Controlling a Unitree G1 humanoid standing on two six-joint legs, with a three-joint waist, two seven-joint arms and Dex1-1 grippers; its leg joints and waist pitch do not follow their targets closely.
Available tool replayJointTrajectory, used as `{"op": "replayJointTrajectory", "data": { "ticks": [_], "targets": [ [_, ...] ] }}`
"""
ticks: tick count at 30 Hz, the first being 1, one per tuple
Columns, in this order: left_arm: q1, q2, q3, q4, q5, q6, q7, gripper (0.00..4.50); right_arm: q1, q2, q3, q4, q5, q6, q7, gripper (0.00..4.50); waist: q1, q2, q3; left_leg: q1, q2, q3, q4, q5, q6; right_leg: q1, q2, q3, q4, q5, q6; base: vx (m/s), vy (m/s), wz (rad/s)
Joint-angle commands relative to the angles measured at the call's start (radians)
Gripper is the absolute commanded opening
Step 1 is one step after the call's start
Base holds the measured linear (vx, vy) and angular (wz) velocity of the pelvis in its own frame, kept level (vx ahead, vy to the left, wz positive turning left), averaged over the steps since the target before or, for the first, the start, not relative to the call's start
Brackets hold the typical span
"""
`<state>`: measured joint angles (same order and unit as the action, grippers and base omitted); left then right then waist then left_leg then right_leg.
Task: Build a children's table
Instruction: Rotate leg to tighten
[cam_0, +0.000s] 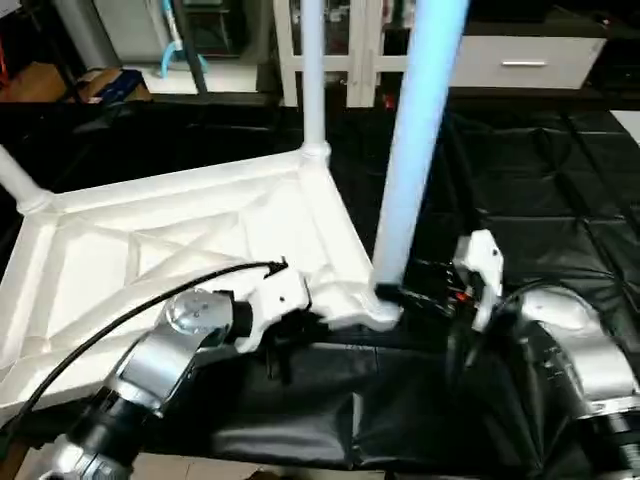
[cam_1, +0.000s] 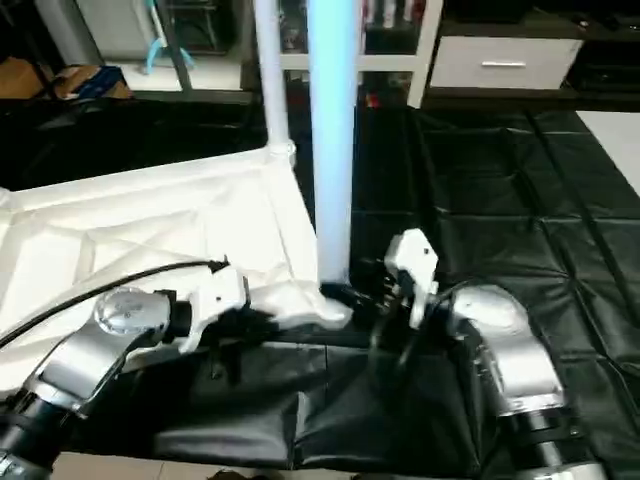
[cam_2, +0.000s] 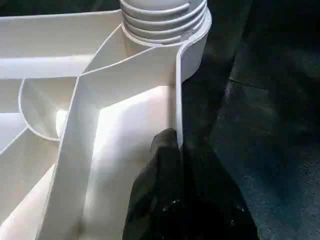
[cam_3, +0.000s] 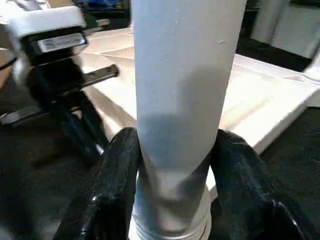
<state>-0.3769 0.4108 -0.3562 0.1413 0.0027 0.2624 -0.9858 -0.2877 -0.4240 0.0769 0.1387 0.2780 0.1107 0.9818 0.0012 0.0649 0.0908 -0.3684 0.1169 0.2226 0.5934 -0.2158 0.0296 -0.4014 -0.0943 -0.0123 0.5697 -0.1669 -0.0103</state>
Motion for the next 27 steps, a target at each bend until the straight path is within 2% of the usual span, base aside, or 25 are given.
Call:
{"op": "replayJointTrajectory", "data": {
  "ticks": [1,3,4,5,7,8,10,11,13,14,16,17,18,20,22,23,27],
  "targets": [
    [-0.017,-0.042,-0.041,0.035,0.018,0.002,0.034,0.00,0.001,0.036,0.028,0.032,-0.110,0.037,-0.162,1.82,-0.002,-0.021,-0.047,0.020,0.110,-0.063,-0.095,-0.288,0.035,0.019,-0.060,0.032,-0.070,-0.376,-0.216,0.000,0.000,0.00],
    [-0.050,-0.087,-0.043,0.072,0.046,0.011,0.101,0.00,-0.008,0.100,0.015,0.048,-0.194,0.088,-0.370,1.82,-0.009,-0.021,-0.044,0.020,0.108,-0.067,-0.101,-0.339,-0.012,0.013,-0.057,0.032,-0.073,-0.426,-0.186,0.000,0.000,0.00],
    [-0.071,-0.121,-0.042,0.098,0.057,0.019,0.143,0.00,-0.010,0.140,0.002,0.054,-0.231,0.120,-0.484,1.82,-0.013,-0.021,-0.044,0.020,0.106,-0.067,-0.102,-0.351,-0.023,0.010,-0.055,0.032,-0.074,-0.438,-0.180,0.000,0.000,0.00],
    [-0.076,-0.129,-0.042,0.104,0.059,0.020,0.152,0.00,-0.010,0.149,0.000,0.055,-0.240,0.126,-0.508,1.82,-0.021,-0.028,-0.045,0.024,0.102,-0.071,-0.103,-0.400,-0.049,0.006,-0.057,0.030,-0.079,-0.492,-0.156,0.000,0.000,0.00],
    [-0.093,-0.154,-0.041,0.128,0.071,0.017,0.191,0.00,-0.006,0.178,-0.005,0.054,-0.258,0.139,-0.572,1.82,-0.023,-0.024,-0.046,0.026,0.104,-0.075,-0.105,-0.415,-0.054,0.007,-0.060,0.031,-0.082,-0.503,-0.144,0.000,0.000,0.00],
    [-0.121,-0.194,-0.036,0.171,0.097,0.004,0.259,0.00,0.007,0.225,-0.009,0.046,-0.265,0.153,-0.640,1.82,-0.027,-0.022,-0.042,0.023,0.104,-0.075,-0.108,-0.433,-0.054,0.004,-0.057,0.031,-0.086,-0.500,-0.132,0.000,0.000,0.00],
    [-0.150,-0.241,-0.024,0.221,0.123,-0.016,0.343,0.00,0.023,0.276,0.005,0.028,-0.295,0.132,-0.707,1.82,-0.026,-0.025,-0.044,0.032,0.100,-0.071,-0.105,-0.453,-0.058,-0.006,-0.055,0.032,-0.093,-0.516,-0.117,0.000,0.000,0.00],
    [-0.159,-0.255,-0.022,0.234,0.126,-0.018,0.360,0.00,0.025,0.281,0.018,0.023,-0.310,0.117,-0.711,1.82,-0.023,-0.024,-0.040,0.045,0.098,-0.071,-0.103,-0.494,-0.063,-0.016,-0.053,0.031,-0.104,-0.562,-0.100,0.000,0.000,0.00],
    [-0.165,-0.264,-0.021,0.243,0.130,-0.020,0.368,0.00,0.026,0.286,0.023,0.017,-0.323,0.099,-0.723,1.81,-0.022,-0.023,-0.041,0.042,0.100,-0.074,-0.107,-0.499,-0.062,-0.012,-0.052,0.031,-0.101,-0.542,-0.095,0.000,0.000,0.00],
    [-0.167,-0.272,-0.022,0.246,0.132,-0.023,0.361,0.00,0.017,0.303,0.012,0.013,-0.287,0.077,-0.711,1.81,-0.022,-0.017,-0.042,0.039,0.101,-0.074,-0.111,-0.500,-0.065,-0.010,-0.051,0.031,-0.098,-0.509,-0.096,0.000,0.000,0.00],
    [-0.167,-0.272,-0.022,0.246,0.132,-0.023,0.361,0.00,0.017,0.303,0.012,0.013,-0.287,0.077,-0.711,1.81,-0.022,-0.019,-0.045,0.031,0.103,-0.074,-0.113,-0.480,-0.059,-0.002,-0.053,0.031,-0.092,-0.437,-0.114,0.000,0.000,0.00],
    [-0.167,-0.270,-0.025,0.247,0.136,-0.026,0.359,0.00,0.013,0.309,0.003,0.009,-0.260,0.064,-0.704,1.81,-0.021,-0.013,-0.046,0.032,0.103,-0.073,-0.113,-0.475,-0.057,-0.002,-0.055,0.032,-0.091,-0.422,-0.120,0.000,0.000,0.00],
    [-0.164,-0.265,-0.026,0.245,0.139,-0.030,0.357,0.00,0.009,0.305,0.005,-0.001,-0.234,0.023,-0.669,1.81,-0.021,-0.015,-0.048,0.030,0.103,-0.072,-0.113,-0.459,-0.054,0.002,-0.055,0.032,-0.089,-0.390,-0.131,0.000,0.000,0.00],
    [-0.163,-0.261,-0.024,0.247,0.145,-0.038,0.357,0.00,0.011,0.300,0.008,-0.019,-0.226,-0.011,-0.646,2.37,-0.019,-0.015,-0.049,0.029,0.105,-0.069,-0.112,-0.444,-0.046,0.003,-0.057,0.033,-0.088,-0.359,-0.144,0.000,0.000,0.00],
    [-0.152,-0.239,-0.020,0.232,0.146,-0.046,0.335,0.00,0.013,0.281,0.001,-0.051,-0.191,-0.046,-0.585,2.51,-0.014,-0.019,-0.055,0.028,0.106,-0.065,-0.109,-0.396,-0.028,0.008,-0.059,0.035,-0.084,-0.306,-0.163,0.000,0.000,0.00],
    [-0.146,-0.229,-0.020,0.224,0.145,-0.048,0.321,0.00,0.012,0.273,-0.004,-0.058,-0.172,-0.043,-0.559,2.54,-0.010,-0.019,-0.058,0.015,0.107,-0.064,-0.104,-0.318,0.012,0.023,-0.067,0.036,-0.076,-0.244,-0.186,0.000,0.000,0.00],
    [-0.104,-0.170,-0.039,0.161,0.132,-0.069,0.230,0.00,-0.005,0.222,-0.033,-0.047,-0.118,-0.040,-0.460,2.91,-0.007,-0.021,-0.059,0.010,0.109,-0.061,-0.096,-0.267,0.065,0.024,-0.070,0.034,-0.076,-0.264,-0.201,0.000,0.000,0.00]
  ]
}}
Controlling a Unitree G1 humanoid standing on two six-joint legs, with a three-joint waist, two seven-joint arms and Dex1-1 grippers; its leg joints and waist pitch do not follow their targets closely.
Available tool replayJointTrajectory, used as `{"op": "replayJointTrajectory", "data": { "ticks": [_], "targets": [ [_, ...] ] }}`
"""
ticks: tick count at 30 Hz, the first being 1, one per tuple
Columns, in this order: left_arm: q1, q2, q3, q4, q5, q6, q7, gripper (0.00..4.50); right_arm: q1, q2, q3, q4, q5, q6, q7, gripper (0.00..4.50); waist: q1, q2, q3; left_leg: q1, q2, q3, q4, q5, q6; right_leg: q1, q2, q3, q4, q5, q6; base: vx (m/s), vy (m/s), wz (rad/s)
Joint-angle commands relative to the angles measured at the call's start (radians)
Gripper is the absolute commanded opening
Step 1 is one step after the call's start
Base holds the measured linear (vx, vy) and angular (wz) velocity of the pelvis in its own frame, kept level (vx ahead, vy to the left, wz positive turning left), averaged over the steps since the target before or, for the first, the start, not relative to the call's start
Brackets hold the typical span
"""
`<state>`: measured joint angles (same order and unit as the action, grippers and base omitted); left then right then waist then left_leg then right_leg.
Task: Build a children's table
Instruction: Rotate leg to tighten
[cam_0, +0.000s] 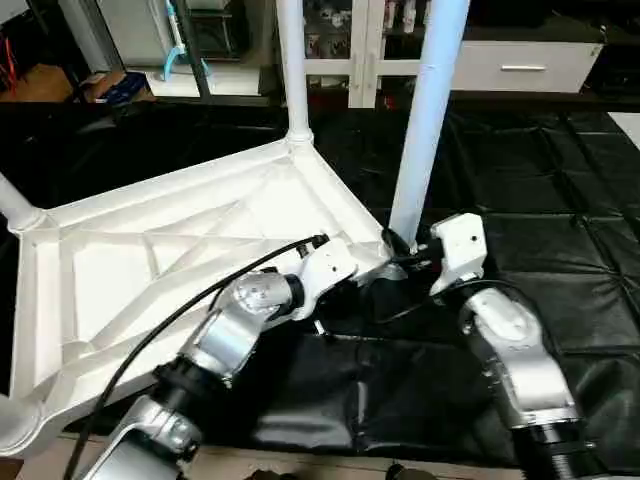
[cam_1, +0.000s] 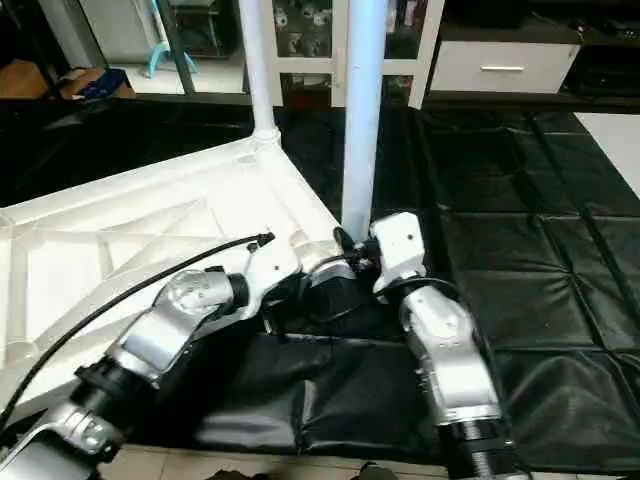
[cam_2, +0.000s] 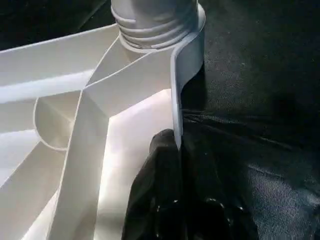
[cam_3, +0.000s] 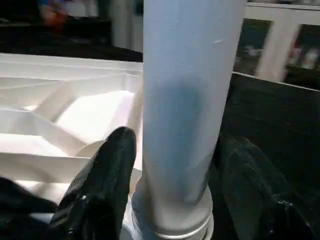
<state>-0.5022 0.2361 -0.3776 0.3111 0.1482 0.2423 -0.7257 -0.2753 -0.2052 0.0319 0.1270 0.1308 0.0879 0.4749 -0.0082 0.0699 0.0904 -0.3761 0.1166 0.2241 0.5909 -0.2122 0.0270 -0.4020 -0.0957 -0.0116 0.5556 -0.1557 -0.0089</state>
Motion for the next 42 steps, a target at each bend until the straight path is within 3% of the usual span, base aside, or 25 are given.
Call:
{"op": "replayJointTrajectory", "data": {
  "ticks": [1,2,4,5,8,9,12,17,20,23,27,32,42],
  "targets": [
    [0.046,0.031,-0.023,-0.047,-0.028,-0.047,-0.073,0.00,-0.023,-0.035,0.020,-0.030,0.043,-0.012,0.115,2.96,0.003,-0.025,-0.057,0.016,0.109,-0.063,-0.092,-0.267,0.071,0.024,-0.069,0.034,-0.062,-0.283,-0.203,0.000,0.000,0.00],
    [0.083,0.074,-0.033,-0.104,-0.052,-0.046,-0.141,0.00,-0.027,-0.102,0.045,-0.027,0.055,-0.012,0.229,3.04,0.006,-0.023,-0.059,0.014,0.111,-0.064,-0.089,-0.236,0.090,0.029,-0.070,0.031,-0.053,-0.258,-0.218,0.000,0.000,0.00],
    [0.125,0.117,-0.040,-0.159,-0.091,-0.039,-0.218,0.00,-0.023,-0.171,0.063,-0.025,0.073,-0.018,0.345,3.21,0.008,-0.021,-0.060,0.020,0.113,-0.062,-0.087,-0.218,0.101,0.026,-0.067,0.029,-0.050,-0.230,-0.230,0.051,-0.029,0.02],
    [0.147,0.137,-0.037,-0.180,-0.108,-0.040,-0.244,0.00,-0.020,-0.210,0.065,-0.022,0.084,-0.028,0.405,3.21,0.011,-0.021,-0.063,0.017,0.115,-0.062,-0.082,-0.175,0.117,0.032,-0.066,0.027,-0.040,-0.168,-0.248,0.062,-0.025,0.00],
    [0.156,0.145,-0.035,-0.186,-0.114,-0.042,-0.251,0.00,-0.019,-0.227,0.064,-0.019,0.091,-0.036,0.434,3.21,0.017,-0.018,-0.065,0.025,0.113,-0.052,-0.073,-0.105,0.151,0.026,-0.058,0.026,-0.029,-0.063,-0.281,0.040,-0.012,0.00],
    [0.175,0.166,-0.031,-0.203,-0.128,-0.032,-0.275,0.00,-0.009,-0.269,0.069,-0.022,0.113,-0.041,0.519,3.21,0.020,-0.022,-0.069,0.022,0.111,-0.053,-0.070,-0.078,0.162,0.033,-0.060,0.025,-0.023,-0.031,-0.291,0.000,0.000,0.00],
    [0.196,0.193,-0.024,-0.227,-0.141,-0.015,-0.301,0.00,0.003,-0.321,0.076,-0.028,0.141,-0.046,0.622,3.21,0.026,-0.027,-0.065,0.019,0.116,-0.054,-0.070,-0.069,0.181,0.036,-0.062,0.023,-0.022,-0.043,-0.294,0.000,0.000,0.00],
    [0.209,0.215,-0.016,-0.259,-0.149,0.008,-0.315,0.00,0.000,-0.364,0.091,-0.018,0.181,-0.061,0.726,3.21,0.026,-0.027,-0.057,0.024,0.119,-0.055,-0.079,-0.173,0.136,0.030,-0.060,0.025,-0.038,-0.199,-0.275,0.000,0.000,0.00],
    [0.209,0.216,-0.015,-0.260,-0.149,0.010,-0.318,0.00,-0.004,-0.362,0.090,-0.013,0.173,-0.067,0.739,3.21,0.023,-0.026,-0.058,0.026,0.117,-0.056,-0.082,-0.191,0.110,0.029,-0.059,0.026,-0.039,-0.211,-0.265,0.000,0.000,0.00],
    [0.207,0.216,-0.017,-0.263,-0.152,0.014,-0.319,0.00,-0.011,-0.362,0.096,0.000,0.172,-0.074,0.745,3.21,0.023,-0.026,-0.059,0.025,0.116,-0.056,-0.080,-0.177,0.110,0.030,-0.060,0.027,-0.037,-0.186,-0.269,0.000,0.000,0.00],
    [0.205,0.217,-0.019,-0.266,-0.153,0.018,-0.321,0.00,-0.006,-0.372,0.111,0.013,0.168,-0.083,0.781,3.06,0.024,-0.027,-0.063,0.023,0.114,-0.055,-0.073,-0.130,0.136,0.033,-0.062,0.026,-0.031,-0.125,-0.283,0.000,0.000,0.00],
    [0.203,0.221,-0.026,-0.268,-0.155,0.025,-0.331,0.00,-0.005,-0.377,0.118,0.030,0.162,-0.081,0.801,2.57,0.026,-0.025,-0.064,0.022,0.115,-0.055,-0.070,-0.112,0.154,0.034,-0.060,0.024,-0.030,-0.122,-0.290,0.000,0.000,0.00],
    [0.205,0.223,-0.029,-0.275,-0.158,0.033,-0.336,0.00,-0.009,-0.370,0.120,0.039,0.169,-0.067,0.803,1.92,0.027,-0.023,-0.061,0.024,0.115,-0.056,-0.074,-0.160,0.127,0.032,-0.060,0.025,-0.034,-0.174,-0.282,0.000,0.000,0.00]
  ]
}}
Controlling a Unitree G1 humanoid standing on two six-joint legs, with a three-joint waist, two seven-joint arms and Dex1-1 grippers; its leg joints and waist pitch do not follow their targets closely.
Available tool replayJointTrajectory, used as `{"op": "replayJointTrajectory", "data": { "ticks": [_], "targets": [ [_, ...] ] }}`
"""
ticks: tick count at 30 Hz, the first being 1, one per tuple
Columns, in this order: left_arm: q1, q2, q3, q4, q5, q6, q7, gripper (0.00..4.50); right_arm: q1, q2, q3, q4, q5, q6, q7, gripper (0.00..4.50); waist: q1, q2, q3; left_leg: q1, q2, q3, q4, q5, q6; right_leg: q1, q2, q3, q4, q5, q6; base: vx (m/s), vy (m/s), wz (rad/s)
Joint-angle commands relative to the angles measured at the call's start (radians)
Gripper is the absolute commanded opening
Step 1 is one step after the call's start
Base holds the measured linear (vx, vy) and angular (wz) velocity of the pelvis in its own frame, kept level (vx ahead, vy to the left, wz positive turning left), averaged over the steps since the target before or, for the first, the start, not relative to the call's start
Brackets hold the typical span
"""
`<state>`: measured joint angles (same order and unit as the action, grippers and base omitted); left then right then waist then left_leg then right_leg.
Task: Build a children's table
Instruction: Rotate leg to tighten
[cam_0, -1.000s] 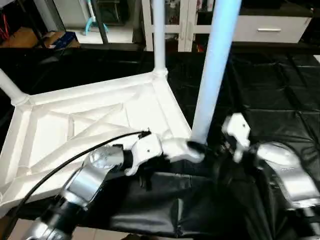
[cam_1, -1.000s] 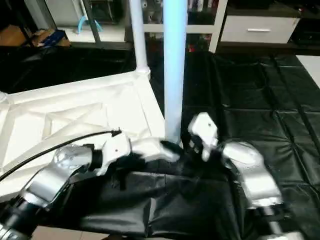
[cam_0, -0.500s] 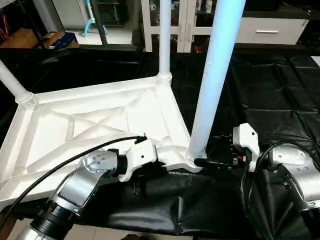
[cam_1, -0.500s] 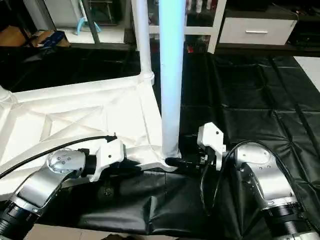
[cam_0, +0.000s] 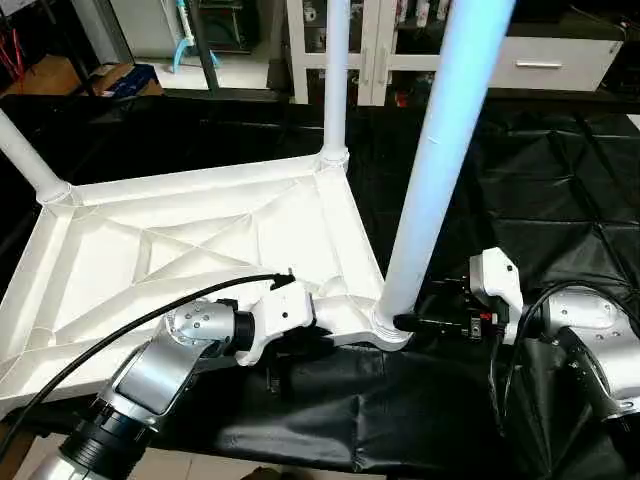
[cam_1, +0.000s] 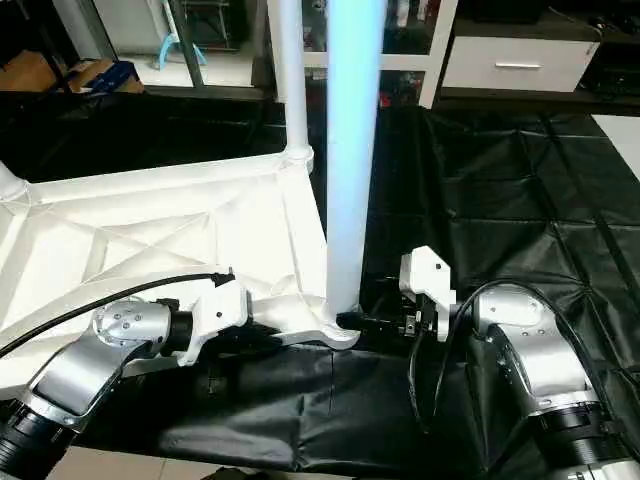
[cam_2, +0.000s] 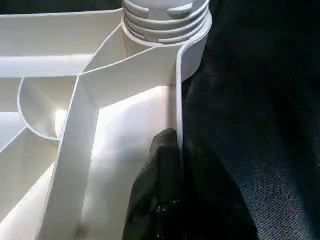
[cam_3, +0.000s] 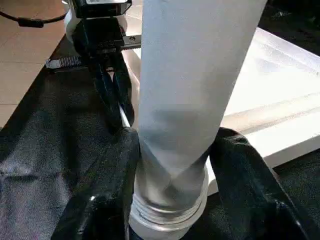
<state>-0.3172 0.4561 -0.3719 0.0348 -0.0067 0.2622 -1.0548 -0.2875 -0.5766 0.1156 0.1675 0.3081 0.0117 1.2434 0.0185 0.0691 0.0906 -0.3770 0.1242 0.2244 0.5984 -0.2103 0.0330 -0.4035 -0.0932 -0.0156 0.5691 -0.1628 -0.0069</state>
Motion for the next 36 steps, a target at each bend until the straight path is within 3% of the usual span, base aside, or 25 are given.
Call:
{"op": "replayJointTrajectory", "data": {
  "ticks": [1,6,7,10,13,14,17,18,20,21,22,24,27,28,31,32,33,34,36],
  "targets": [
    [0.020,0.003,-0.035,0.001,-0.003,0.014,-0.007,0.00,0.003,0.003,0.035,0.000,-0.008,0.011,0.032,1.92,0.001,-0.022,-0.061,0.025,0.107,-0.056,-0.081,-0.160,0.120,0.034,-0.062,0.028,-0.046,-0.164,-0.284,0.000,0.000,0.00],
    [0.012,-0.006,-0.031,0.010,-0.001,0.012,0.002,0.00,0.002,0.027,0.014,0.015,-0.004,0.030,-0.017,1.90,0.001,-0.022,-0.062,0.024,0.107,-0.056,-0.080,-0.152,0.125,0.034,-0.062,0.028,-0.045,-0.149,-0.287,0.000,0.000,0.00],
    [-0.003,-0.025,-0.025,0.031,0.010,0.015,0.031,0.00,-0.002,0.063,-0.009,0.033,-0.006,0.056,-0.098,1.89,-0.002,-0.021,-0.059,0.023,0.106,-0.054,-0.080,-0.154,0.125,0.032,-0.061,0.030,-0.047,-0.151,-0.289,0.000,0.000,0.00],
    [-0.032,-0.056,-0.015,0.075,0.035,0.021,0.088,0.00,0.000,0.110,-0.025,0.053,-0.030,0.077,-0.211,1.89,-0.009,-0.024,-0.053,0.025,0.103,-0.057,-0.088,-0.242,0.075,0.025,-0.060,0.031,-0.059,-0.275,-0.264,0.000,0.000,0.00],
    [-0.086,-0.117,-0.006,0.150,0.062,0.031,0.174,0.00,0.010,0.192,-0.055,0.048,-0.067,0.147,-0.418,1.88,-0.016,-0.022,-0.048,0.026,0.102,-0.062,-0.094,-0.302,0.028,0.023,-0.059,0.032,-0.065,-0.360,-0.234,0.000,0.000,0.00],
    [-0.108,-0.147,-0.003,0.177,0.075,0.036,0.217,0.00,0.017,0.222,-0.065,0.041,-0.090,0.175,-0.505,1.88,-0.022,-0.024,-0.045,0.029,0.099,-0.063,-0.097,-0.348,-0.009,0.015,-0.056,0.032,-0.072,-0.424,-0.202,0.000,0.000,0.00],
    [-0.148,-0.207,-0.002,0.227,0.106,0.043,0.311,0.00,0.036,0.284,-0.081,0.017,-0.133,0.218,-0.657,1.88,-0.022,-0.024,-0.046,0.031,0.099,-0.070,-0.101,-0.388,-0.036,0.013,-0.060,0.032,-0.076,-0.464,-0.170,0.000,0.000,0.00],
    [-0.164,-0.235,-0.001,0.247,0.119,0.048,0.356,0.00,0.046,0.314,-0.089,0.006,-0.149,0.233,-0.717,1.88,-0.026,-0.019,-0.042,0.029,0.098,-0.069,-0.104,-0.405,-0.041,0.010,-0.057,0.032,-0.081,-0.472,-0.157,0.000,0.000,0.00],
    [-0.177,-0.264,0.004,0.267,0.126,0.052,0.399,0.00,0.054,0.342,-0.093,0.003,-0.169,0.234,-0.771,1.88,-0.028,-0.022,-0.043,0.035,0.096,-0.070,-0.103,-0.432,-0.051,0.004,-0.058,0.032,-0.085,-0.500,-0.142,0.000,0.000,0.00],
    [-0.185,-0.282,0.007,0.279,0.128,0.053,0.424,0.00,0.058,0.358,-0.093,0.005,-0.185,0.229,-0.801,1.88,-0.030,-0.015,-0.040,0.035,0.097,-0.072,-0.106,-0.451,-0.057,0.001,-0.056,0.031,-0.089,-0.510,-0.134,0.000,0.000,0.00],
    [-0.196,-0.306,0.010,0.296,0.133,0.051,0.458,0.00,0.062,0.384,-0.094,0.006,-0.205,0.215,-0.843,1.87,-0.030,-0.017,-0.043,0.038,0.095,-0.073,-0.107,-0.465,-0.060,0.002,-0.055,0.028,-0.091,-0.508,-0.127,0.000,0.000,0.00],
    [-0.205,-0.328,0.014,0.309,0.134,0.049,0.484,0.00,0.064,0.406,-0.092,0.005,-0.220,0.196,-0.874,1.87,-0.032,-0.016,-0.042,0.040,0.093,-0.072,-0.107,-0.480,-0.063,-0.004,-0.053,0.029,-0.095,-0.508,-0.120,0.000,0.000,0.00],
    [-0.211,-0.340,0.024,0.328,0.144,0.034,0.495,0.00,0.058,0.428,-0.077,-0.014,-0.229,0.184,-0.911,1.87,-0.032,-0.011,-0.044,0.037,0.094,-0.074,-0.111,-0.474,-0.053,0.000,-0.054,0.029,-0.093,-0.469,-0.119,0.000,0.000,0.00],
    [-0.205,-0.330,0.029,0.323,0.146,0.030,0.484,0.00,0.052,0.433,-0.078,-0.026,-0.192,0.186,-0.881,1.87,-0.033,-0.009,-0.043,0.033,0.094,-0.074,-0.113,-0.471,-0.048,0.002,-0.054,0.029,-0.091,-0.454,-0.122,0.000,0.000,0.00],
    [-0.188,-0.306,0.035,0.300,0.139,0.027,0.458,0.00,0.042,0.422,-0.079,-0.045,-0.145,0.158,-0.810,2.57,-0.031,-0.010,-0.045,0.033,0.096,-0.072,-0.112,-0.453,-0.035,0.004,-0.057,0.031,-0.090,-0.423,-0.135,0.000,0.000,0.00],
    [-0.174,-0.286,0.038,0.280,0.134,0.030,0.436,0.00,0.033,0.404,-0.074,-0.050,-0.137,0.159,-0.775,2.57,-0.031,-0.012,-0.049,0.022,0.098,-0.072,-0.111,-0.409,-0.019,0.016,-0.061,0.032,-0.082,-0.370,-0.150,0.000,0.000,0.00],
    [-0.160,-0.267,0.039,0.261,0.128,0.033,0.415,0.00,0.026,0.387,-0.074,-0.054,-0.128,0.160,-0.742,2.63,-0.030,-0.015,-0.052,0.021,0.098,-0.072,-0.109,-0.388,-0.010,0.020,-0.063,0.032,-0.081,-0.348,-0.157,0.000,0.000,0.00],
    [-0.151,-0.256,0.039,0.249,0.124,0.032,0.399,0.00,0.022,0.377,-0.073,-0.057,-0.121,0.166,-0.720,2.77,-0.032,-0.015,-0.051,0.012,0.098,-0.070,-0.107,-0.352,0.010,0.023,-0.065,0.033,-0.077,-0.314,-0.176,0.000,0.000,0.00],
    [-0.132,-0.229,0.033,0.221,0.120,0.035,0.364,0.00,0.015,0.362,-0.083,-0.065,-0.084,0.196,-0.664,3.00,-0.036,-0.018,-0.052,0.009,0.098,-0.067,-0.102,-0.317,0.036,0.024,-0.066,0.033,-0.075,-0.299,-0.195,0.000,0.000,0.00]
  ]
}}
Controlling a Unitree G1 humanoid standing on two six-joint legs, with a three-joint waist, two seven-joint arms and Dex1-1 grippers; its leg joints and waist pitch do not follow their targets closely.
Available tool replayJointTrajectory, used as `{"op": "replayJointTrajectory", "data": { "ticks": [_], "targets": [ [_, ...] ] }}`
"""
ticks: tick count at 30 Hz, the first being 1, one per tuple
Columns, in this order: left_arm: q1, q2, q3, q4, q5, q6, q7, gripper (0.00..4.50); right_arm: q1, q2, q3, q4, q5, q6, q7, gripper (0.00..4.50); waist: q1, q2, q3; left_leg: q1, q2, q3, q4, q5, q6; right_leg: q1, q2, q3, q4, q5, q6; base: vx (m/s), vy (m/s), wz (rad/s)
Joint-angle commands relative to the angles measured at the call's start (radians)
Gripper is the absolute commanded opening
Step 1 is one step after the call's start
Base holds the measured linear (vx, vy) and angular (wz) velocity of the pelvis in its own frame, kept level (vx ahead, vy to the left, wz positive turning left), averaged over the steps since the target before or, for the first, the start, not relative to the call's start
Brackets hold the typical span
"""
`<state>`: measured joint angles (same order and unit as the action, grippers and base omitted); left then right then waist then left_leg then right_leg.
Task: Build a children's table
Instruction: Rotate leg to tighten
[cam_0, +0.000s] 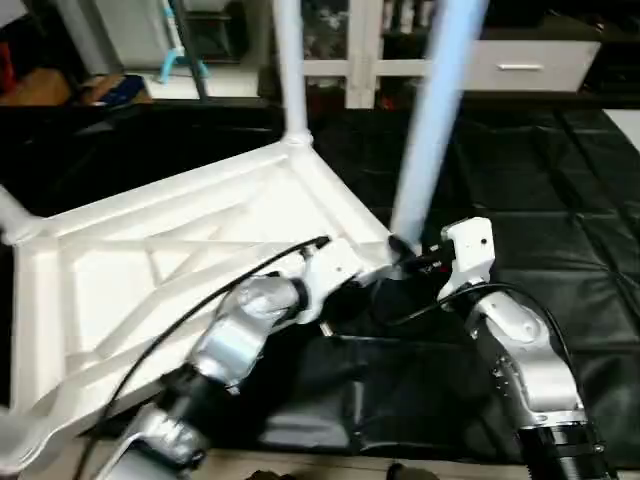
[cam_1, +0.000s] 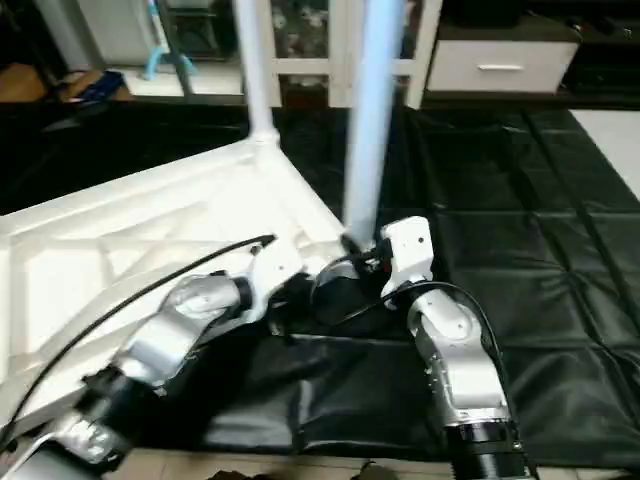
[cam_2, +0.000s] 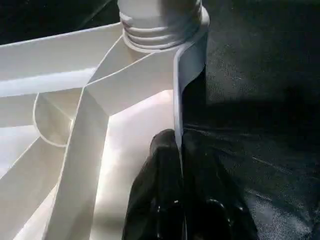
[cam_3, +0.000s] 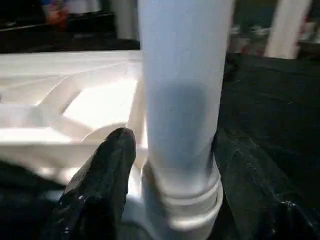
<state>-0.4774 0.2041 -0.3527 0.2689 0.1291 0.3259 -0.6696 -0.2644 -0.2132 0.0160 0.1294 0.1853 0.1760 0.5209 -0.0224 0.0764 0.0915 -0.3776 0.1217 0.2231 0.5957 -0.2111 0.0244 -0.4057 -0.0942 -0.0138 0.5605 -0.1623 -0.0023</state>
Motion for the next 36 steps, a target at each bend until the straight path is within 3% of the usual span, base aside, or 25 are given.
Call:
{"op": "replayJointTrajectory", "data": {
  "ticks": [1,2,4,5,6,7,9,12,15,18,21,23,28,32,36],
  "targets": [
    [0.049,0.061,-0.003,-0.049,-0.022,-0.028,-0.079,0.00,-0.011,-0.030,0.013,-0.039,0.090,0.076,0.147,3.04,0.005,-0.025,-0.054,0.011,0.100,-0.066,-0.097,-0.313,0.055,0.029,-0.067,0.031,-0.067,-0.306,-0.204,0.000,0.000,0.00],
    [0.049,0.061,-0.003,-0.049,-0.022,-0.028,-0.079,0.00,-0.011,-0.030,0.013,-0.039,0.090,0.076,0.147,3.04,0.005,-0.019,-0.055,0.005,0.104,-0.070,-0.096,-0.275,0.077,0.034,-0.070,0.030,-0.062,-0.298,-0.216,0.000,0.000,0.00],
    [0.081,0.105,-0.019,-0.102,-0.042,-0.020,-0.159,0.00,-0.014,-0.084,0.027,-0.047,0.110,0.079,0.240,3.24,0.010,-0.019,-0.059,0.017,0.106,-0.064,-0.092,-0.251,0.082,0.027,-0.064,0.028,-0.060,-0.259,-0.231,0.000,0.000,0.00],
    [0.121,0.162,-0.037,-0.168,-0.070,-0.014,-0.248,0.00,-0.015,-0.162,0.049,-0.053,0.113,0.059,0.355,3.35,0.011,-0.025,-0.062,0.016,0.107,-0.063,-0.090,-0.230,0.087,0.030,-0.063,0.027,-0.057,-0.234,-0.240,0.000,0.000,0.00],
    [0.137,0.188,-0.045,-0.194,-0.083,-0.010,-0.285,0.00,-0.010,-0.210,0.071,-0.064,0.114,0.046,0.428,3.35,0.016,-0.020,-0.064,0.013,0.109,-0.065,-0.088,-0.181,0.104,0.035,-0.064,0.024,-0.047,-0.171,-0.255,0.054,-0.012,0.03],
    [0.150,0.207,-0.050,-0.211,-0.093,-0.008,-0.311,0.00,0.001,-0.254,0.094,-0.077,0.112,0.023,0.494,3.35,0.016,-0.022,-0.065,0.017,0.109,-0.061,-0.085,-0.165,0.115,0.032,-0.061,0.023,-0.043,-0.146,-0.262,0.054,-0.012,0.03],
    [0.157,0.217,-0.053,-0.220,-0.100,-0.007,-0.324,0.00,0.009,-0.280,0.108,-0.086,0.109,0.005,0.534,3.35,0.024,-0.017,-0.070,0.022,0.109,-0.056,-0.073,-0.068,0.159,0.031,-0.058,0.021,-0.024,-0.009,-0.292,0.058,0.004,0.02],
    [0.189,0.251,-0.046,-0.267,-0.142,0.007,-0.364,0.00,0.018,-0.344,0.103,-0.078,0.119,-0.027,0.638,3.35,0.037,-0.025,-0.073,0.018,0.109,-0.054,-0.066,-0.006,0.199,0.037,-0.064,0.021,-0.018,0.042,-0.310,0.017,0.002,0.00],
    [0.195,0.260,-0.042,-0.279,-0.152,0.011,-0.375,0.00,0.008,-0.361,0.100,-0.058,0.114,-0.047,0.674,3.35,0.045,-0.025,-0.068,0.020,0.112,-0.054,-0.070,-0.057,0.187,0.035,-0.063,0.020,-0.026,-0.059,-0.304,0.000,0.000,0.00],
    [0.197,0.266,-0.040,-0.291,-0.160,0.019,-0.384,0.00,-0.002,-0.374,0.115,-0.039,0.117,-0.054,0.700,3.35,0.047,-0.030,-0.063,0.025,0.113,-0.054,-0.077,-0.154,0.136,0.032,-0.062,0.024,-0.038,-0.188,-0.288,0.000,0.000,0.00],
    [0.197,0.268,-0.035,-0.294,-0.162,0.024,-0.384,0.00,-0.007,-0.376,0.126,-0.018,0.113,-0.074,0.719,3.35,0.048,-0.034,-0.061,0.030,0.111,-0.052,-0.081,-0.212,0.092,0.027,-0.060,0.029,-0.045,-0.249,-0.266,0.000,0.000,0.00],
    [0.197,0.270,-0.035,-0.296,-0.163,0.026,-0.383,0.00,-0.010,-0.369,0.124,-0.012,0.114,-0.071,0.721,3.35,0.048,-0.033,-0.062,0.029,0.110,-0.053,-0.081,-0.213,0.085,0.027,-0.061,0.031,-0.044,-0.255,-0.261,0.000,0.000,0.00],
    [0.199,0.275,-0.038,-0.303,-0.170,0.031,-0.382,0.00,-0.015,-0.354,0.118,-0.001,0.120,-0.066,0.730,2.97,0.048,-0.034,-0.066,0.024,0.109,-0.054,-0.077,-0.178,0.097,0.030,-0.061,0.030,-0.039,-0.215,-0.264,0.000,0.000,0.00],
    [0.202,0.276,-0.037,-0.308,-0.167,0.034,-0.384,0.00,-0.017,-0.353,0.117,0.000,0.134,-0.060,0.736,2.54,0.048,-0.033,-0.070,0.022,0.108,-0.053,-0.071,-0.132,0.125,0.033,-0.060,0.028,-0.031,-0.142,-0.283,0.000,0.000,0.00],
    [0.201,0.275,-0.037,-0.308,-0.166,0.036,-0.384,0.00,-0.016,-0.352,0.115,0.001,0.139,-0.058,0.739,2.14,0.049,-0.032,-0.071,0.021,0.108,-0.053,-0.069,-0.123,0.133,0.034,-0.059,0.026,-0.030,-0.142,-0.286,0.000,0.000,0.00]
  ]
}}
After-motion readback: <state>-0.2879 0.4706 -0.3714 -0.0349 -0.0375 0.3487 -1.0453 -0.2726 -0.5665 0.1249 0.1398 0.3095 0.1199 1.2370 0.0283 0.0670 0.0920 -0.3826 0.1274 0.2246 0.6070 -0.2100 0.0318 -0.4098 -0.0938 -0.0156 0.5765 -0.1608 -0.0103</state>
